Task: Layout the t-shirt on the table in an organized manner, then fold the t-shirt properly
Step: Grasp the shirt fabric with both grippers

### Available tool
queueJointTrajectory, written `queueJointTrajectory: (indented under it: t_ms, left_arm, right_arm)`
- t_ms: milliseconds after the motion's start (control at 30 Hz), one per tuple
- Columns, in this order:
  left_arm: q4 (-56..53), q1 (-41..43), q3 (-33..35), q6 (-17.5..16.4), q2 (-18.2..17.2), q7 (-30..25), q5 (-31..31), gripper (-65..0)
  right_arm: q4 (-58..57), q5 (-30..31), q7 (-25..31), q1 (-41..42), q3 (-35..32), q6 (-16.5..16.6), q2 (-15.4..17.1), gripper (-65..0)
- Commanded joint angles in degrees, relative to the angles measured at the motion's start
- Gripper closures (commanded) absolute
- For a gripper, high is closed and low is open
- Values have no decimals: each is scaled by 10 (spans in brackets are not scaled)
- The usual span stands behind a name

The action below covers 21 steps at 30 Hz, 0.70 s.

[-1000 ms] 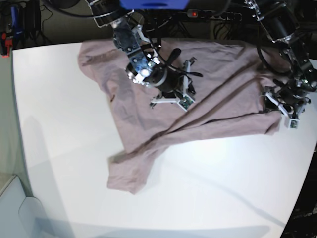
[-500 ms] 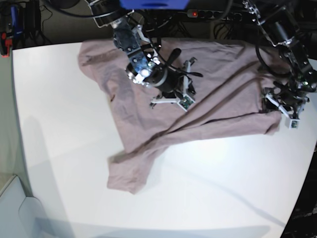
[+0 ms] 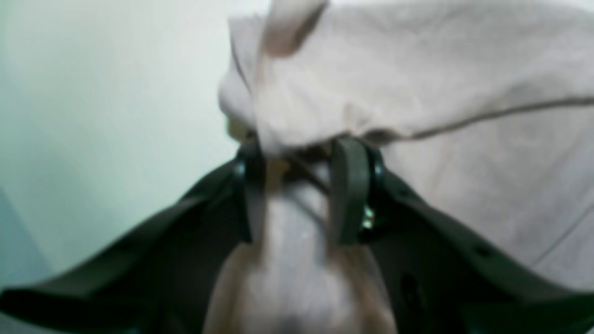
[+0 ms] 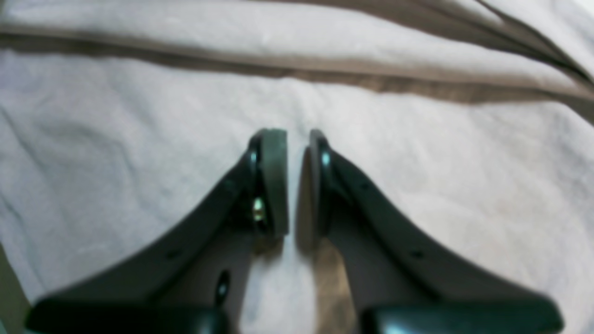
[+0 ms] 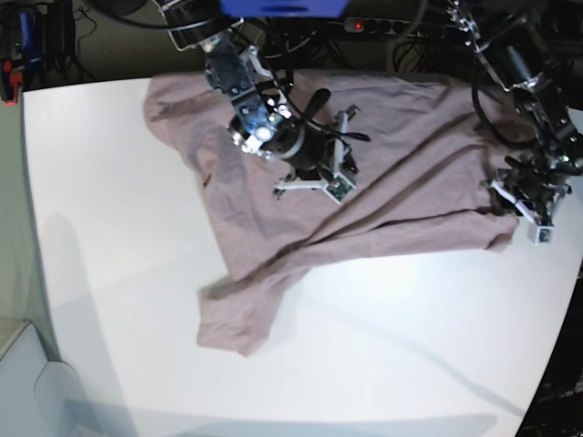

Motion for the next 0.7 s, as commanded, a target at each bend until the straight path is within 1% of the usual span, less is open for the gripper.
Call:
queueJointTrajectory:
  t_ms: [0,267,333,367,600,667]
  left_arm:
    - [9,-11,-1,1,-8,-12,-8,-226]
    - [8,-35,1,1,-8,-12,-8,-224]
    - [8,-37,1,1,-8,-12,-8,-219]
    - [7,-44,1,1,-8,-12,-8,-202]
    - [-57,-70,1,1,-8,-12,-7,-11]
    - [-61,-71,1,1,-8,-12,-7,-2]
  right_arm:
    - [7,-2,-1,4,-1,-1,-4,-69]
    - [6,-2,-1,4,-1,-1,-3,-69]
    - [6,-2,-1,4,-1,-1,3,-69]
    - [6,-2,-1,4,-1,-1,5,-69]
    - [7,-2,-1,5,-1,-1,9,-69]
    - [7,-2,-1,5,-1,-1,10,-69]
